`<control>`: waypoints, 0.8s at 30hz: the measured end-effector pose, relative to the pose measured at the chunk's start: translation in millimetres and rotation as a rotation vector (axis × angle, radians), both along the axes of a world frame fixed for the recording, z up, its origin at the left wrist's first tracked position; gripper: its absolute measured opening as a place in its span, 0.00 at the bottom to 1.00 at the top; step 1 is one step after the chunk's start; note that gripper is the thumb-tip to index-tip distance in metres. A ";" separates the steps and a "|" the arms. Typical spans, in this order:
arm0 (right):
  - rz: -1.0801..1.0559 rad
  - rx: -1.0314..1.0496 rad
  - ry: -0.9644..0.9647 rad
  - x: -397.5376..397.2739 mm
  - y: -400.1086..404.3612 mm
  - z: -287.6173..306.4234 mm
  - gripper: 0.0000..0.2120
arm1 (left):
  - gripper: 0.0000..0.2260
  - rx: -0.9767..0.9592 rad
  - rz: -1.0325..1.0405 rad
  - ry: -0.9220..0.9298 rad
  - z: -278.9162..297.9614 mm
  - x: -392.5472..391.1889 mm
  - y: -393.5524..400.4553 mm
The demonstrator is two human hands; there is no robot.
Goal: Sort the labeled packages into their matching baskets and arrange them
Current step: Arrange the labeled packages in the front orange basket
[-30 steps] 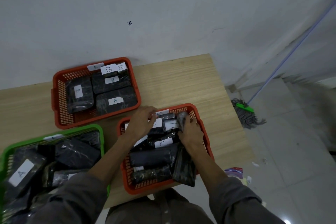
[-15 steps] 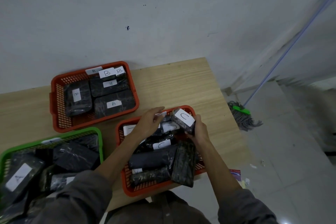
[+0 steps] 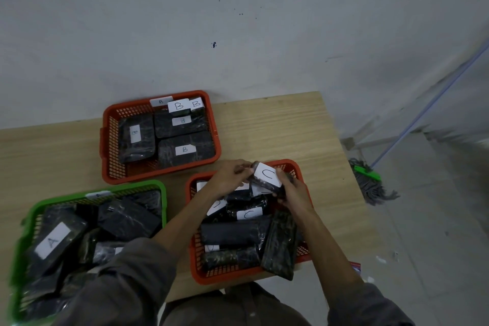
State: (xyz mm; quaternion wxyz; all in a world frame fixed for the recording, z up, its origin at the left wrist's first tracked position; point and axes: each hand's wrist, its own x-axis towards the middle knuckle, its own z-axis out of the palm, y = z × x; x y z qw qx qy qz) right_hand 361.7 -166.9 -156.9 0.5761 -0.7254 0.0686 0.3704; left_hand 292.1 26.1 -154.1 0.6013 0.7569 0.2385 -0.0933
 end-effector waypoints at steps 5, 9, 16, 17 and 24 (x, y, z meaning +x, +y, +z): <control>0.196 -0.341 -0.361 18.8 -31.0 -0.9 0.18 | 0.13 0.387 -0.076 0.036 -6.4 7.0 -1.6; 0.370 -0.499 -0.418 31.3 -40.1 -1.9 0.22 | 0.16 0.583 -0.180 0.075 -15.0 5.6 -5.4; 0.208 -0.598 -0.454 18.0 -21.8 -7.7 0.15 | 0.18 0.652 -0.264 0.046 -19.2 -0.4 1.4; 0.122 -0.586 -0.453 13.2 -21.0 -8.9 0.14 | 0.18 0.650 -0.272 0.041 -19.6 -0.7 2.4; 0.355 -0.852 -0.524 -3.9 -24.5 -23.5 0.13 | 0.16 0.694 -0.300 0.021 -19.1 -5.2 3.0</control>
